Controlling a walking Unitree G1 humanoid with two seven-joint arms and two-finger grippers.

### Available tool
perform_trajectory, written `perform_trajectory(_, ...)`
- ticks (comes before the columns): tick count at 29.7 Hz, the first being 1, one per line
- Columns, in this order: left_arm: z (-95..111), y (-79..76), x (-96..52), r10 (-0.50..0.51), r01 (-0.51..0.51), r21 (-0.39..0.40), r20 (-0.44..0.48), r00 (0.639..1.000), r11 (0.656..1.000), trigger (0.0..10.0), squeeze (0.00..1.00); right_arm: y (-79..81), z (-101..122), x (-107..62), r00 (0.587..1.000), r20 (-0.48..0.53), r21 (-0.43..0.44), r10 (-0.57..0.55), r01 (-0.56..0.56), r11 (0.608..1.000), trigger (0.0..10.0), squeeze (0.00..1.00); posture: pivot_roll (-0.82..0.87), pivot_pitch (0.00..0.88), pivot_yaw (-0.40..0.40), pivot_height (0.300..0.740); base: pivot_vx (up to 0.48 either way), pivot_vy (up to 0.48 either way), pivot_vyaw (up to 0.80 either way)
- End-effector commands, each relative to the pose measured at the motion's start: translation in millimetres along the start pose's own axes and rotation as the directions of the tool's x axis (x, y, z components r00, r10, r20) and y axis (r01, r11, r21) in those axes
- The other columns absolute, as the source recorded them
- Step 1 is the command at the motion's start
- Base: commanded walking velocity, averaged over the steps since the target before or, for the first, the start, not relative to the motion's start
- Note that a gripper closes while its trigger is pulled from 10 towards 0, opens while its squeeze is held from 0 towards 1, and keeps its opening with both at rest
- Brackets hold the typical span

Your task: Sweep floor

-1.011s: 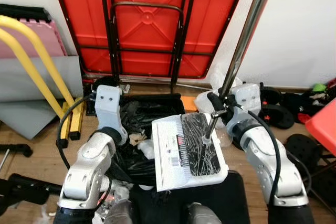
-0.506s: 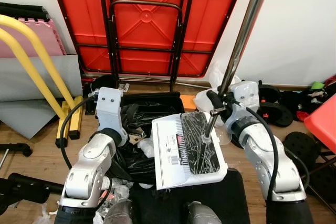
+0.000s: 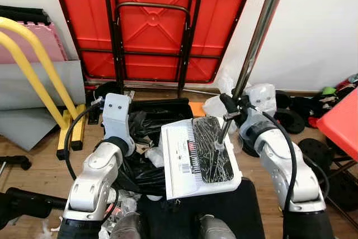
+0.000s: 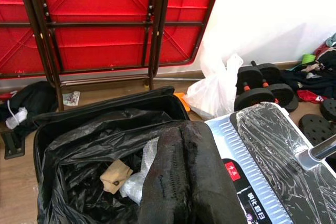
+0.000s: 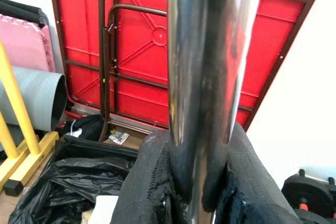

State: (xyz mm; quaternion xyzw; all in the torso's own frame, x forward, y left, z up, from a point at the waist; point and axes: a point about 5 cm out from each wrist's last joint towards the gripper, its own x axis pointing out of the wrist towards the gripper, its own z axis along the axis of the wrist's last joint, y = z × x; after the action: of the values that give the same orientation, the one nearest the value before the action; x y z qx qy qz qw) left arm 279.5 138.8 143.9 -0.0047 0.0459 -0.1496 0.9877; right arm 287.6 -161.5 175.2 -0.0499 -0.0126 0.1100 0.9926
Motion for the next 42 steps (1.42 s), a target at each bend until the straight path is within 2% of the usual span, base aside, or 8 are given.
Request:
perform_trajectory(1, -3.0, -0.8, 0.3, 0.028, -0.028, 0.001, -0.014, 1.0, 1.0, 10.0, 0.0, -5.4, 11.8, 0.1, 0.997, 0.07, -0.015, -0.018, 0.019, 1.0, 10.0, 0.0, -0.13, 0.133, -0.132, 0.74, 0.0, 0.0, 0.0)
perform_trajectory(18, -3.5, -1.9, 0.1, 0.016, -0.015, 0.016, -0.014, 1.0, 1.0, 10.0, 0.0, -5.4, 10.9, 0.4, 0.997, 0.069, -0.013, -0.021, 0.022, 1.0, 10.0, 0.0, -0.13, 0.125, -0.13, 0.74, 0.0, 0.0, 0.0)
perform_trajectory(22, -1.7, -1.6, -0.7, 0.01, -0.01, 0.054, -0.003, 1.0, 0.998, 10.0, 0.0, -5.8, 10.4, 0.5, 0.997, 0.069, -0.013, -0.022, 0.023, 1.0, 10.0, 0.0, -0.12, 0.122, -0.129, 0.74, 0.0, 0.0, 0.0)
perform_trajectory(31, -0.8, -5.0, -3.7, -0.042, 0.041, 0.05, 0.007, 0.999, 0.998, 10.0, 0.0, -5.8, 9.6, 0.3, 0.997, 0.07, -0.013, -0.026, 0.026, 1.0, 10.0, 0.0, -0.12, 0.119, -0.126, 0.74, 0.0, 0.0, 0.0)
perform_trajectory(42, 0.2, -7.8, -4.2, -0.062, 0.062, 0.039, 0.011, 0.998, 0.997, 10.0, 0.0, -6.7, 8.1, 0.6, 0.997, 0.065, -0.01, -0.031, 0.032, 0.999, 10.0, 0.0, -0.12, 0.126, -0.124, 0.74, 0.0, -0.419, 0.0)
